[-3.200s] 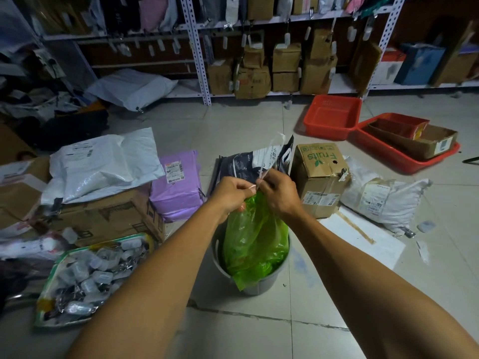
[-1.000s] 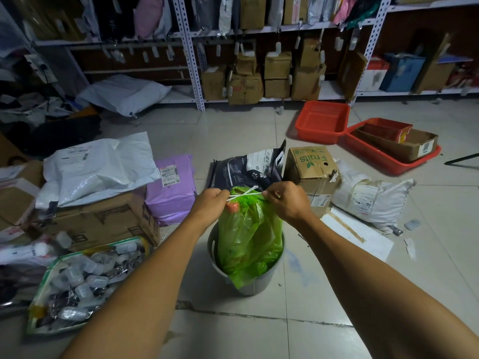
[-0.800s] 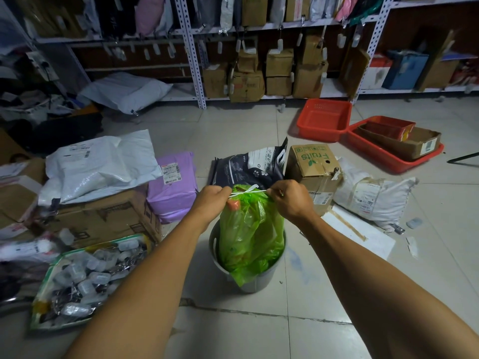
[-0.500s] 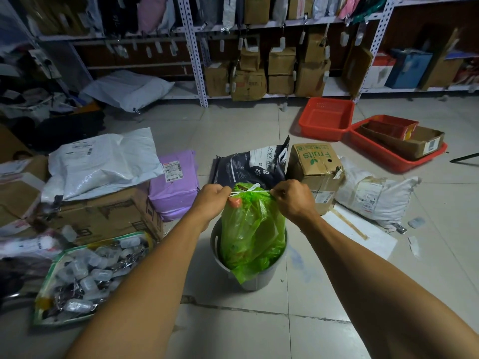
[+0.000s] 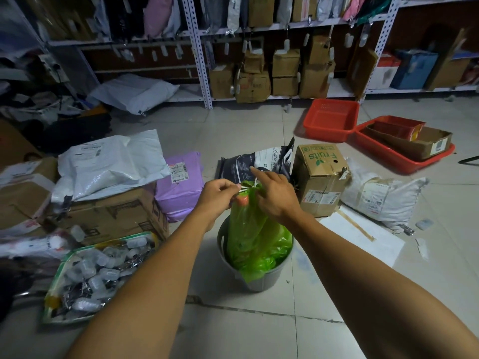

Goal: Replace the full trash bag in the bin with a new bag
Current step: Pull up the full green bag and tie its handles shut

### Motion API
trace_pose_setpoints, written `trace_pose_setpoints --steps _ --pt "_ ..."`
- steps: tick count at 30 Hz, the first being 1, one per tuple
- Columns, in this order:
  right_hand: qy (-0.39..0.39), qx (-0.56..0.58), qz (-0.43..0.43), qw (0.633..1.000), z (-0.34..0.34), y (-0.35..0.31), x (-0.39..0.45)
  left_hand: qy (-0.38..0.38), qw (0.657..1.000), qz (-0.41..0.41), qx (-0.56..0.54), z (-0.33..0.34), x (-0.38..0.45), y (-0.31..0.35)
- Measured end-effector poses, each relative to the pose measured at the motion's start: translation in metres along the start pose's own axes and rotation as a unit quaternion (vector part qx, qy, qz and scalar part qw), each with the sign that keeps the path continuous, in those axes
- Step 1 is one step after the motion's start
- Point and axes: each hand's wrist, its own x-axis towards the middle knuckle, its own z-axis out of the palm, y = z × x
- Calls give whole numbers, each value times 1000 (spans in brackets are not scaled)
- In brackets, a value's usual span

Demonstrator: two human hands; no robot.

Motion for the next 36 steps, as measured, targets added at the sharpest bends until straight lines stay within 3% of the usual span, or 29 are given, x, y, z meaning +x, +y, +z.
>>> trace_pose_setpoints --steps 6,9,11,17,24,28,36 --pt "40 -122 -72 989 2 -7 2 -25 999 6 20 -7 -4 2" --pt "1 -31 -76 997 3 -9 1 -21 1000 3 20 -8 -4 0" --pt "13 -12 -69 997 6 -6 1 -17 1000 5 24 -8 -3 -3" --pt "35 -14 -52 998 6 3 1 6 1000 -3 30 -9 -2 -21" --pt "84 3 -24 996 16 8 -6 30 989 -107 93 -25 -13 -68" --pt "115 -1 -18 993 25 0 -14 -1 973 -110 204 -31 -27 -102" --pt "141 -20 -18 990 4 -11 -15 5 972 -92 218 -31 -33 -98"
